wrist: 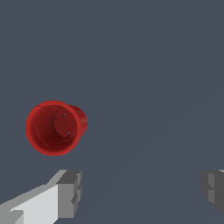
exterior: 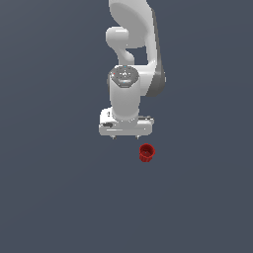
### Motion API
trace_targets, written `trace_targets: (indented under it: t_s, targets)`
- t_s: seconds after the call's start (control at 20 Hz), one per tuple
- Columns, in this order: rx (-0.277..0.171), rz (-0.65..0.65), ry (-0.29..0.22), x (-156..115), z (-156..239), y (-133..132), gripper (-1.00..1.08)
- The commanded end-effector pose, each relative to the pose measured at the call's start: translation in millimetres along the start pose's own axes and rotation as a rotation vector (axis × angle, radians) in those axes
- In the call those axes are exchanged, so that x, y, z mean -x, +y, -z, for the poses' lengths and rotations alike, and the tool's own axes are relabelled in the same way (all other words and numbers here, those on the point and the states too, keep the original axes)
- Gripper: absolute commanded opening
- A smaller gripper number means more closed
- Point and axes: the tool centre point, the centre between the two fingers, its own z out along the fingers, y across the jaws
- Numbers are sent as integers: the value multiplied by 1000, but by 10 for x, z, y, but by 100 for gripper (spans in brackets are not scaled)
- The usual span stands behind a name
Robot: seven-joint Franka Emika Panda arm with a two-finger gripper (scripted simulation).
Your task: Pick up the object and move it to a goal position.
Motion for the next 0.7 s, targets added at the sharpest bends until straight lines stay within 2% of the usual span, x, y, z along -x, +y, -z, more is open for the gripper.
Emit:
trace_targets:
  t_s: [0.0, 0.65]
  targets:
    - [0, 0, 0, 0, 0, 0, 100]
    - [-4, 52, -26, 22, -63, -83, 100]
